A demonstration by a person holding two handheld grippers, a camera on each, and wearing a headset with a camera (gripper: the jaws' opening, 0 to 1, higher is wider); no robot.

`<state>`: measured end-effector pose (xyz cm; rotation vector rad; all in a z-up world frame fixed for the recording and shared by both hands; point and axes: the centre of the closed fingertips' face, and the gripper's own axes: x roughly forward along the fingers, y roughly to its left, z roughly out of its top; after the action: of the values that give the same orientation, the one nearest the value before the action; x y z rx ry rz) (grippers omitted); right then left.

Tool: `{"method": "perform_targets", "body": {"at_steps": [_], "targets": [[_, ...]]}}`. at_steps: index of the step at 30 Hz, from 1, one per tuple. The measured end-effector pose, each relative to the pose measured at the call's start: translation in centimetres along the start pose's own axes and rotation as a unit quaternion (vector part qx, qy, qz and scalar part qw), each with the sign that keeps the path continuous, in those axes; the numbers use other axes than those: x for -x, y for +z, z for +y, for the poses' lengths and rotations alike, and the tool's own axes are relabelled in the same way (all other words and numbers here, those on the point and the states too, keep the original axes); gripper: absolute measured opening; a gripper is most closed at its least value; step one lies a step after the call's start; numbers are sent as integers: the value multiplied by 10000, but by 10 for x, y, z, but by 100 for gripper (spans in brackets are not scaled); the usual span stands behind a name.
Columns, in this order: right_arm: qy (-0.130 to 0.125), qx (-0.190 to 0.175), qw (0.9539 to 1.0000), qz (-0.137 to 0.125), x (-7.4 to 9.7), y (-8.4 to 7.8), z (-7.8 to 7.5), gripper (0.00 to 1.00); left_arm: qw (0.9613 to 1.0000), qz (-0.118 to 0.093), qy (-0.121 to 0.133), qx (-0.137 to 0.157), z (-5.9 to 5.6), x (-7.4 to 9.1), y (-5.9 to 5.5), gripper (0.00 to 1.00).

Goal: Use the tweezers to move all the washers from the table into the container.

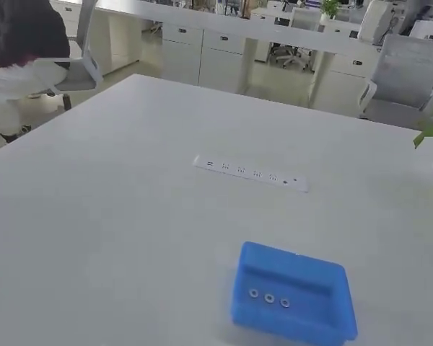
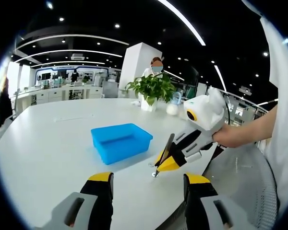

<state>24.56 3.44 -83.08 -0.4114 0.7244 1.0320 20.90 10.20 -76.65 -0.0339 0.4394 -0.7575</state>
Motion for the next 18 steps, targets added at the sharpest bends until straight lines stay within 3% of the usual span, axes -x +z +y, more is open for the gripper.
{"method": "perform_targets", "body": {"at_steps": [4,18], "targets": [[33,-79,9999,-65,2,1,0,5,10000,1,-17,4,-1,0,0,59],[86,124,9999,80,-1,-2,4,7,10000,16,-27,-10,-1,0,-1,59]]}}
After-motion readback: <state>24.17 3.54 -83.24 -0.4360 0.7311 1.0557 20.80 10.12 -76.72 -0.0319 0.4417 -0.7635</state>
